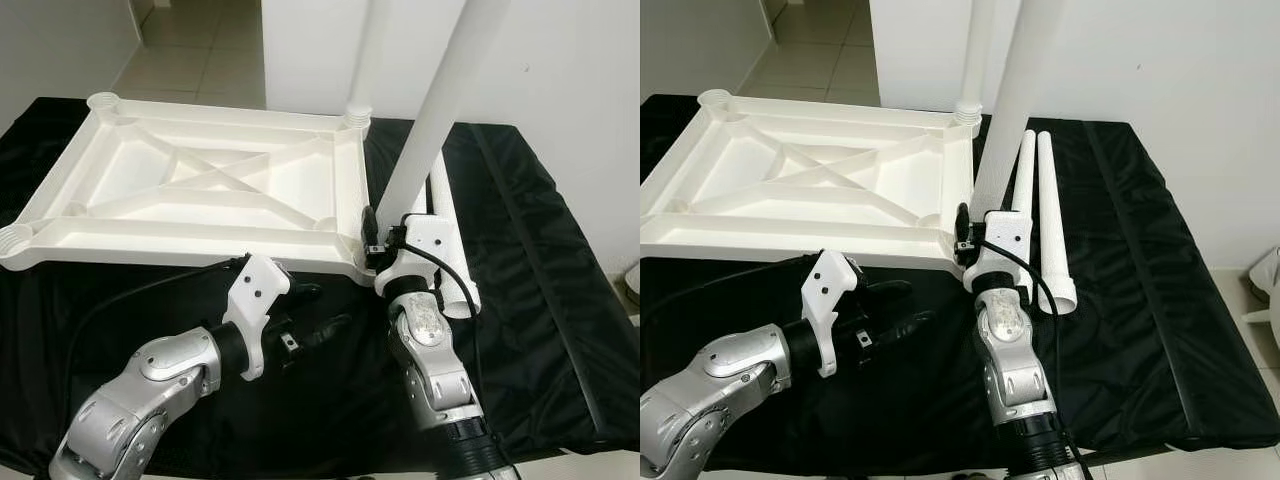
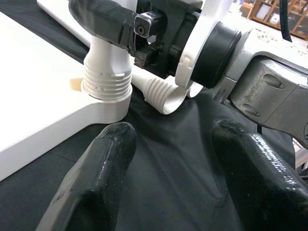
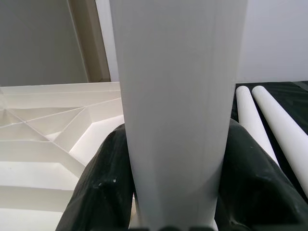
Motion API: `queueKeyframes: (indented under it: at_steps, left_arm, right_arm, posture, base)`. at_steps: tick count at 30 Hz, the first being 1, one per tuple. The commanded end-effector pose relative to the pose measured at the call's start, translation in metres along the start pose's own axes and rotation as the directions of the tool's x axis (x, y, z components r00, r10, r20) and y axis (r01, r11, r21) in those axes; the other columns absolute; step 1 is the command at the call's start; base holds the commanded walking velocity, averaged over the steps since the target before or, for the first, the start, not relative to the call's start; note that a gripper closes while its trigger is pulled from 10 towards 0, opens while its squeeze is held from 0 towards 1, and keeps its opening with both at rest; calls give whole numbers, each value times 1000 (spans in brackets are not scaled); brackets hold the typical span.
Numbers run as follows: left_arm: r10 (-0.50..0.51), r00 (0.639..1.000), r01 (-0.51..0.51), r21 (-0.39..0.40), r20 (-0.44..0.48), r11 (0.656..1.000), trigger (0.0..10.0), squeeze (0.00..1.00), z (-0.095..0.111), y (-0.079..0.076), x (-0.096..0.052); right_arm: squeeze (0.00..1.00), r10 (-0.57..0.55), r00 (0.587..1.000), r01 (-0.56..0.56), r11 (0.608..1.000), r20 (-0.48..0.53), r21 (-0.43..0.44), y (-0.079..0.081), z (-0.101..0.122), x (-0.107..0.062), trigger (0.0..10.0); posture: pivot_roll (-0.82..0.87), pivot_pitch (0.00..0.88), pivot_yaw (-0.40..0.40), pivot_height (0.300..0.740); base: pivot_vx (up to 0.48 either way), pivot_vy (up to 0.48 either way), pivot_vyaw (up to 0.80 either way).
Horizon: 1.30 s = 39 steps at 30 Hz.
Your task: Building children table
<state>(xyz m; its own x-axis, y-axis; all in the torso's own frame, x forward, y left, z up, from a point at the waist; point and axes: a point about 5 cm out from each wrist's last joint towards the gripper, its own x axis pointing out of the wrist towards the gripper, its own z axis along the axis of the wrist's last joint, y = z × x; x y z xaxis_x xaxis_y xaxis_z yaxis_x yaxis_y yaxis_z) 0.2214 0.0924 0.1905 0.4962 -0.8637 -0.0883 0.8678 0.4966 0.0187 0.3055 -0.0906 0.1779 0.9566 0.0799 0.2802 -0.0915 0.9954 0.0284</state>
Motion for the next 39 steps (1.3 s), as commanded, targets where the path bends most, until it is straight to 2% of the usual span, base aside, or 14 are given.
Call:
queueKeyframes:
  at_steps: [1,13,16,22,29,39]
  left_arm:
    - [-9,1000,9,-6,-11,1000,10000,0,-2,-4,0]
    - [-10,1000,10,-9,-12,1000,10000,0,-2,-5,0]
    - [-8,1000,8,-9,-13,1000,10000,0,-2,-5,0]
    - [-11,1000,11,-12,-11,1000,10000,0,-2,-6,0]
    - [-7,1000,7,-12,-10,1000,10000,0,-2,-5,0]
    - [-4,1000,4,-14,-8,1000,10000,0,-1,-4,0]
  right_arm:
    - [0,9,993,-14,999,-121,-38,-4,-27,-12,10000]
    - [0,-26,985,26,1000,-169,-4,-13,-34,-13,10000]
    - [0,-54,978,59,998,-201,17,-18,-39,-14,10000]
    - [0,-134,972,137,991,-195,5,-24,-38,-14,10000]
    - [0,-139,976,141,990,-165,0,-17,-35,-15,10000]
    - [0,-128,980,129,992,-156,1,-17,-33,-13,10000]
  posture:
    - [-4,135,-24,740]
    - [-6,141,-25,740]
    - [-6,143,-24,740]
    - [-6,144,-23,740]
    - [-4,145,-22,740]
    - [-4,146,-23,740]
  base:
    - [0,0,0]
    - [0,0,0]
    - [0,0,0]
    - [0,0,0]
    - [0,0,0]
    - [0,0,0]
